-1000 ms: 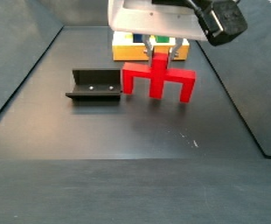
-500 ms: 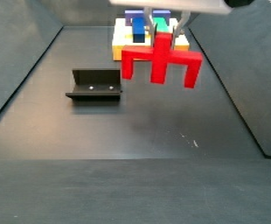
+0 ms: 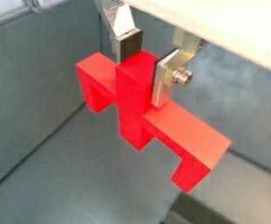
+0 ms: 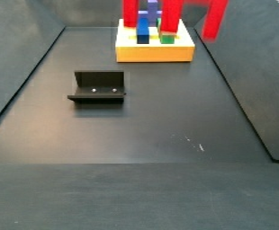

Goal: Pick up the red object. Move up. Move to above the board. Insert the red object.
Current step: Move to above the board.

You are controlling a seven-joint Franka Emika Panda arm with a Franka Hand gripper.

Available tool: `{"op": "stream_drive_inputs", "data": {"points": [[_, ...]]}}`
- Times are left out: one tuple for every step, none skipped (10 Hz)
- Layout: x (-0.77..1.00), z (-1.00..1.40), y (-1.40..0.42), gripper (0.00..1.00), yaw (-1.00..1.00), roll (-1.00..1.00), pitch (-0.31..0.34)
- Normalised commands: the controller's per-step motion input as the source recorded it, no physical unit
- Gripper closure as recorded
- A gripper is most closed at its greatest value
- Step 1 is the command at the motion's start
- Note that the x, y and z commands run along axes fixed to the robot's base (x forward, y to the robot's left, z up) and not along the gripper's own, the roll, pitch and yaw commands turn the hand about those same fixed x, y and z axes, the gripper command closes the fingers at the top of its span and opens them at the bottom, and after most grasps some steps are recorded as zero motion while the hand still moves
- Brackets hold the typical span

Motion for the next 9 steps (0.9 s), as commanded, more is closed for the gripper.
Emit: {"op": "stream_drive_inputs", "data": {"points": [[0.05, 0.34, 0.0, 1.0, -0.01, -0.05, 0.079], [0.05, 0.2, 0.01, 1.0, 0.0, -0.05, 0.058], [0.07, 0.19, -1.4, 1.0, 0.72, -0.07, 0.4], [0.07, 0.18, -1.4, 1.0, 0.68, -0.04, 0.39], [0.08, 0.19, -1.4, 1.0, 0.45, 0.05, 0.286], [0.09, 0.19, -1.4, 1.0, 0.26, 0.01, 0.202], [0.1, 0.19, -1.4, 1.0, 0.15, 0.01, 0.155], [0.11, 0.19, -1.4, 1.0, 0.07, 0.03, 0.128], [0.13, 0.2, -1.4, 1.0, 0.04, 0.01, 0.125]]}}
